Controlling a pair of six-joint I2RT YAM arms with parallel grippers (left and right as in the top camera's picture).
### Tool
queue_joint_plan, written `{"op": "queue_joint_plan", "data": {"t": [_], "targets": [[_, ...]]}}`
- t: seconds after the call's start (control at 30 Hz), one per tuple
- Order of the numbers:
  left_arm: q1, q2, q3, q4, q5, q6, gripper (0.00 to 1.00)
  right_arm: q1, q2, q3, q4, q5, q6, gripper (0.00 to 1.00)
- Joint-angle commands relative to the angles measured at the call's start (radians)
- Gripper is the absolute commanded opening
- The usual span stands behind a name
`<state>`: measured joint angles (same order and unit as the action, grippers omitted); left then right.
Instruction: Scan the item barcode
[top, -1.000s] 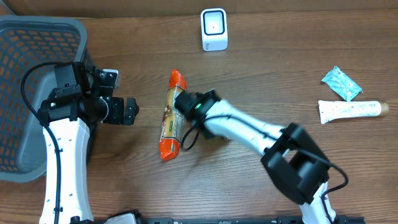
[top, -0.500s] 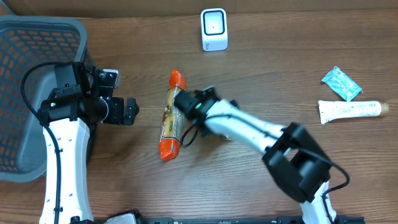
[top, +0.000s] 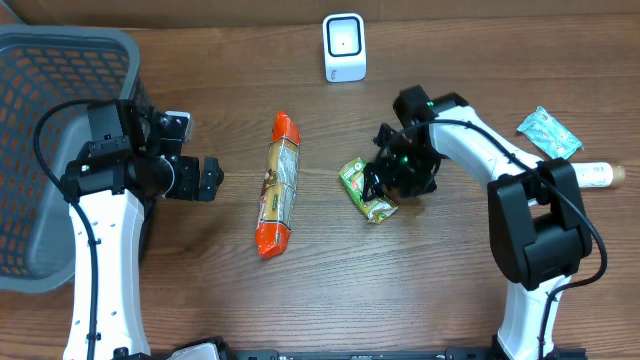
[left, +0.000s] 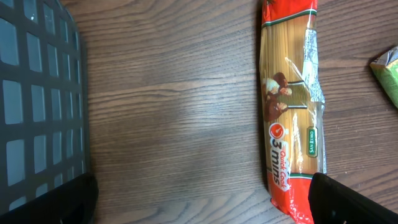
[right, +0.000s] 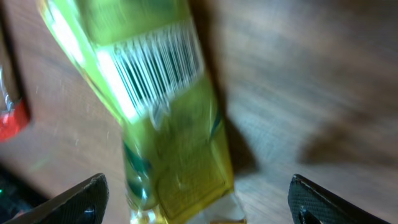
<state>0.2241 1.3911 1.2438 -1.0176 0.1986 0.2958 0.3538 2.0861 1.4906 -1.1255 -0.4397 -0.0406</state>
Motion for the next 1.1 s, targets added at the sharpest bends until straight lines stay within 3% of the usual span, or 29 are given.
{"op": "queue_joint_plan", "data": {"t": [0.0,0.2,0.3,0.43,0.57,0.73,0.87,1.07], "targets": [[-0.002,0.006,0.017,0.001,0.008,0.019,1.00,-0.011,-0.031,-0.093,0.026,-0.184,-0.072,0.90],[-0.002,0.006,0.017,0.001,0.008,0.019,0.99,-0.003,-0.031,-0.191,0.174,-0.314,-0.013,0.81],[-0.002,0.006,0.017,0.001,0.008,0.019,0.99,-0.002,-0.031,-0.204,0.214,-0.322,0.019,0.64],[-0.002,0.006,0.017,0.001,0.008,0.019,1.00,-0.003,-0.031,-0.203,0.230,-0.322,0.019,0.52],[-0.002,0.006,0.017,0.001,0.008,0.019,0.99,-0.003,-0.031,-0.185,0.230,-0.322,0.019,0.33],[-0.002,0.006,0.017,0.001,0.008,0.019,1.00,-0.003,-0.063,-0.137,0.210,-0.302,0.046,0.26],[-0.002,0.006,0.017,0.001,0.008,0.019,1.00,0.017,-0.151,-0.084,0.148,-0.008,0.161,0.24],[-0.002,0.006,0.017,0.001,0.008,0.019,1.00,0.158,-0.229,-0.082,0.077,0.640,0.408,0.20]]}}
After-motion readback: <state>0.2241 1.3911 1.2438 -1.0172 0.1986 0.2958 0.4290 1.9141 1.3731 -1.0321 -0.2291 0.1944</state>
